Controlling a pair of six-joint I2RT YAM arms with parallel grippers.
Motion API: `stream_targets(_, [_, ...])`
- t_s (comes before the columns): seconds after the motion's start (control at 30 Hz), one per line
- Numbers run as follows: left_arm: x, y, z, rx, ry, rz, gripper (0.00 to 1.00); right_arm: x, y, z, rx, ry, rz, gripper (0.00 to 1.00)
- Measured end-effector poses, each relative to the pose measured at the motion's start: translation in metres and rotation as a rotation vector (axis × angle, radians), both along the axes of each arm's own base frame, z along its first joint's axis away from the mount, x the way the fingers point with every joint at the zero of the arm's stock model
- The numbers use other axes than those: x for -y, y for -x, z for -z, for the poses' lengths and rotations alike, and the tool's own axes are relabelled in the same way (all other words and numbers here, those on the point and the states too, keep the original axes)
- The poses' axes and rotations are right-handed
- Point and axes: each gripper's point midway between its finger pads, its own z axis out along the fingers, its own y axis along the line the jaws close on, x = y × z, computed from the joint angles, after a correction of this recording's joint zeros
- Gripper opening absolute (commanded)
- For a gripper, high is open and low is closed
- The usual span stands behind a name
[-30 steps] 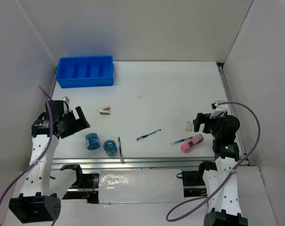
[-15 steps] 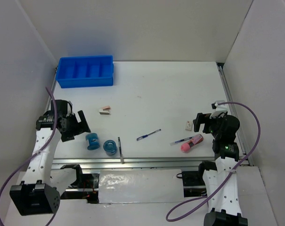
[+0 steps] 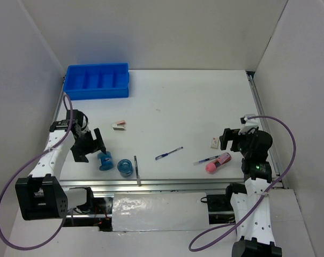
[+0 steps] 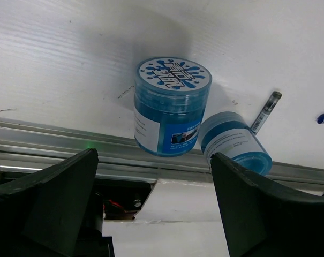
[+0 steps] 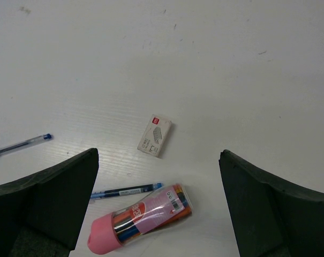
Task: Sort the stationery into containers
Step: Pick up the stationery from the corner of the board.
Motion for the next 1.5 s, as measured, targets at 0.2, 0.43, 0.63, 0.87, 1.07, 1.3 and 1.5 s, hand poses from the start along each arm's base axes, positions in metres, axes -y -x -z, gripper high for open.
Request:
stream_targets(0.2, [0.000, 0.000, 0.012, -0.065, 0.008, 0.000, 0.99, 0.001, 0.000, 0.000, -0.001, 0.001, 0.004, 1.00])
stream_targets(0.43, [0.000, -0.001, 0.025, -0.137, 0.013, 0.001, 0.99, 0.001, 0.000, 0.002, -0.007, 0.000, 0.005, 1.00])
stream_targets(0.63, [-0.001, -0.004, 0.034, -0.179, 0.014, 0.003, 0.99, 0.001, 0.000, 0.002, -0.010, -0.001, 0.006, 1.00])
stream_targets(0.87, [0.005, -0.005, 0.044, -0.222, 0.032, 0.037, 0.99, 0.003, -0.001, 0.003, -0.013, 0.003, 0.015, 1.00])
stream_targets(1.07, [0.009, -0.005, 0.053, -0.265, 0.047, 0.054, 0.92, 0.005, -0.001, 0.006, -0.027, 0.004, 0.026, 1.00])
stream_targets(1.3, [0.009, -0.009, 0.062, -0.299, 0.048, 0.057, 0.83, 0.007, -0.002, 0.010, -0.045, 0.002, 0.035, 1.00])
stream_targets(1.5, [0.009, -0.008, 0.067, -0.323, 0.051, 0.057, 0.73, 0.008, -0.003, 0.013, -0.058, 0.001, 0.039, 1.00])
